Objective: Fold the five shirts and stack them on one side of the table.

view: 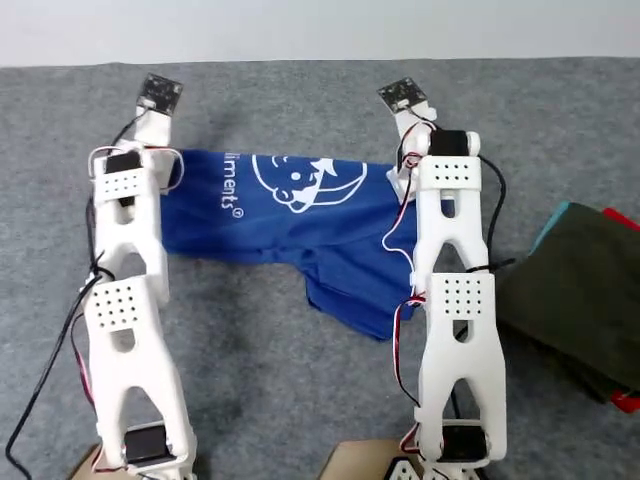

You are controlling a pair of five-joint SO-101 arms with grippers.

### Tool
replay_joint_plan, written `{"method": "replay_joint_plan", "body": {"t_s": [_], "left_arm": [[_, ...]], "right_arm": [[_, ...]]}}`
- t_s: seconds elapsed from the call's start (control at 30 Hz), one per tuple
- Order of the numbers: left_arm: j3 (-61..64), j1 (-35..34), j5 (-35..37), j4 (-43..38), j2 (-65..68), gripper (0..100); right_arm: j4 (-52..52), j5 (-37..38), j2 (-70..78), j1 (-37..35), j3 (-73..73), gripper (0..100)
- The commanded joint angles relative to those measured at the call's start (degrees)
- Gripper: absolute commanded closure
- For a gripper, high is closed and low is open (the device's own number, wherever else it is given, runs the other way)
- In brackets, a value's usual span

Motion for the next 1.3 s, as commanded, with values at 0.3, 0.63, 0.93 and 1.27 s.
{"method": "replay_joint_plan", "body": {"t_s": [0.3, 0.63, 0.93, 1.27], "left_arm": [[-19.03, 1.93, 3.34, 22.51, -8.97, 97], [-33.98, 5.01, 3.16, 47.56, -8.97, 97], [-33.98, -6.77, 3.52, 48.97, -13.01, 97], [-12.79, -14.51, 0.00, 48.97, -27.87, 97]], "right_arm": [[14.29, -0.62, -8.13, -6.20, -13.54, 92.0], [15.60, -3.25, -18.42, -9.01, -7.03, 98.7], [15.25, -4.92, -42.59, -15.16, 37.63, 99.0], [13.23, -8.79, -45.23, -23.69, 54.68, 83.5]]}}
